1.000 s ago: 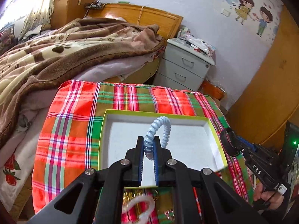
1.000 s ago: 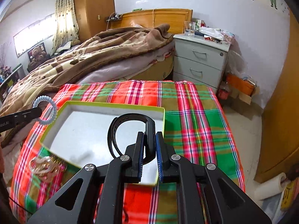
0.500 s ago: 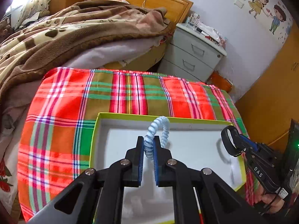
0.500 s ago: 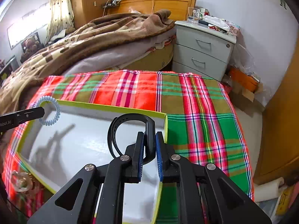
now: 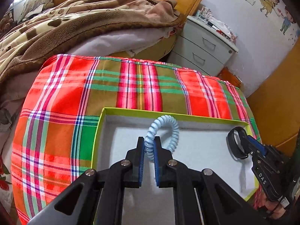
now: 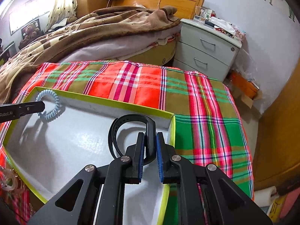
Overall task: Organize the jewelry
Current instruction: 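Carry both held items into the yellow box and open both tools, then lift both open tools out of the box back toward the jewelry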
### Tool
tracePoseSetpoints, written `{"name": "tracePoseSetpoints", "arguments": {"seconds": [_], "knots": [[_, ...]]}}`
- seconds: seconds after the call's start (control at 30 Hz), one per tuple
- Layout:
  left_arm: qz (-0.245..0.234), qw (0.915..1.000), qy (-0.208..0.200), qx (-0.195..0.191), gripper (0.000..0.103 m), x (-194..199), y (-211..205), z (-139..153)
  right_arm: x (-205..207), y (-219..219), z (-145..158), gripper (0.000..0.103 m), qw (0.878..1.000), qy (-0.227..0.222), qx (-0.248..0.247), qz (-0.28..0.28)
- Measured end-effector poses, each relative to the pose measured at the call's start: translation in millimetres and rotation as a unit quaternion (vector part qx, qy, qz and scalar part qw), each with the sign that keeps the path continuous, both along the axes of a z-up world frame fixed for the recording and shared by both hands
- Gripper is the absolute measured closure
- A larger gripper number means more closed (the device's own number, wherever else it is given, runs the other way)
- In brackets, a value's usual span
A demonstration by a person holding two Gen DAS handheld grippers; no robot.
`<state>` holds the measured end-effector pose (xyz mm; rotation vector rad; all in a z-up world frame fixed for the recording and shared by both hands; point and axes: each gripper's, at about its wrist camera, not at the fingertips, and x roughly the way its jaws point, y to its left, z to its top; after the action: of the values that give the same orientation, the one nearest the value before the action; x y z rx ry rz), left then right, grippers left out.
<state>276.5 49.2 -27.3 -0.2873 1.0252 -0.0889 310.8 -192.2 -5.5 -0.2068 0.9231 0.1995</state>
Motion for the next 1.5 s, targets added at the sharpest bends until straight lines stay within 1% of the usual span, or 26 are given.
{"name": "tracePoseSetpoints", "arguments": {"seconds": [0.23,0.43,0.47,0.53,0.73,0.8,0.9,0.93,0.97,1.0,1.03,1.13,1.33,1.43,1.5], "knots": [[0.002,1.0000,0.005,0.000,0.092,2.4,3.8,-3.3,2.1,2.4,-5.7,0.090,1.000,0.005,-0.003,0.000],[0.000,1.0000,0.008,-0.001,0.091,3.7,3.6,-3.4,3.2,1.7,-4.9,0.090,1.000,0.001,-0.003,-0.002],[0.001,1.0000,0.007,-0.003,0.089,3.0,3.9,-2.7,3.3,1.5,-4.1,0.090,1.000,-0.001,-0.003,-0.002],[0.000,1.0000,0.005,-0.003,0.074,2.2,3.6,-1.8,3.2,1.5,-2.8,0.090,1.000,-0.004,-0.004,-0.003],[0.003,0.9999,0.008,0.008,0.073,1.6,4.1,-2.3,2.3,0.3,-2.2,0.090,1.000,-0.005,0.002,-0.006],[0.006,0.9998,0.006,0.019,0.072,0.2,3.6,-1.7,1.6,0.5,-1.5,0.090,1.000,-0.008,0.002,-0.007],[0.007,0.9996,0.007,0.026,0.071,-1.6,3.6,-1.5,1.1,-0.6,-0.3,0.089,1.000,-0.011,0.006,-0.009],[0.006,0.9995,0.007,0.029,0.069,-2.4,3.5,-0.7,0.2,-1.0,0.5,0.086,1.000,-0.013,0.008,-0.010],[0.006,0.9994,0.006,0.033,0.068,-3.4,3.3,-0.1,-0.3,-1.4,1.8,0.080,1.000,-0.015,0.009,-0.012],[0.007,0.9993,0.004,0.037,0.067,-4.8,3.2,1.0,-1.7,-2.2,3.6,0.077,1.000,-0.016,0.011,-0.014],[0.006,0.9993,0.003,0.037,0.067,-6.3,3.1,2.4,-3.6,-3.5,5.9,0.073,1.000,-0.020,0.016,-0.014],[0.002,0.9989,-0.005,0.047,0.064,-12.8,0.8,8.8,-9.6,-7.4,13.1,0.073,0.999,-0.030,0.027,-0.020],[-0.005,0.9973,-0.034,0.065,0.060,-35.1,-4.3,27.4,-26.6,-11.3,29.0,0.073,0.998,-0.048,0.040,-0.025],[-0.005,0.9947,-0.054,0.087,0.059,-51.9,-6.3,38.4,-39.2,-13.6,37.2,0.073,0.997,-0.056,0.050,-0.026],[-0.009,0.9950,-0.060,0.080,0.059,-62.1,-5.5,43.0,-47.9,-14.1,41.0,0.073,0.996,-0.061,0.056,-0.027]]}}
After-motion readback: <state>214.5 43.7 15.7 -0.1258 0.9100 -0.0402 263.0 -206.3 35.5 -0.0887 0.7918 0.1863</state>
